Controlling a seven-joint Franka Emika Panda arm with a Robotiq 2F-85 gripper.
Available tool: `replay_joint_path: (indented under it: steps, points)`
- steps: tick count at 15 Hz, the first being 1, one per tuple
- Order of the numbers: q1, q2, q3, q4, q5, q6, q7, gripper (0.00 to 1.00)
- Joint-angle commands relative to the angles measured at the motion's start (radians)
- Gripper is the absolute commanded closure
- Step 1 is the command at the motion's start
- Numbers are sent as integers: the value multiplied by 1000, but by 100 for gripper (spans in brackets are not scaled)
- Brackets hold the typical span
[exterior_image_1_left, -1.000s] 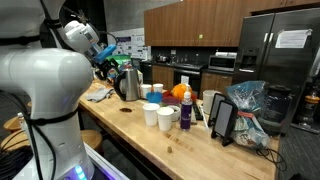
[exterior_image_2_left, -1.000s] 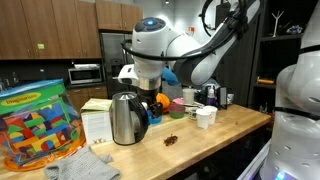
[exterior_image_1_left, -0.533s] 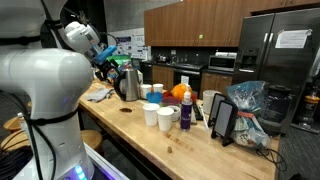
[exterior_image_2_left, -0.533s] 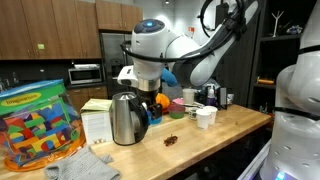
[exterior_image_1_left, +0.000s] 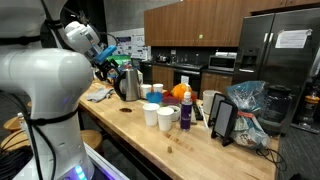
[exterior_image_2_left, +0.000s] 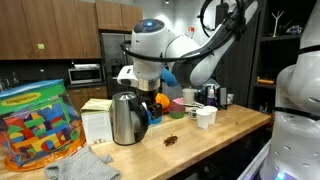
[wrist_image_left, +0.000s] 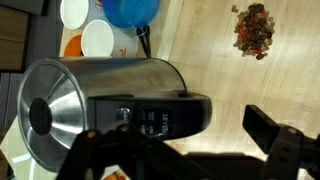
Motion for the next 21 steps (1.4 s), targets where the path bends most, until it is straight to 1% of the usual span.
replay_joint_path:
  steps: [1,16,21]
  points:
    - [-11,4,-3,-1,-2,12,3,0]
    - [-13,55,-10,4,24,18,-11,0]
    - [-12,54,-11,3,31,18,-16,0]
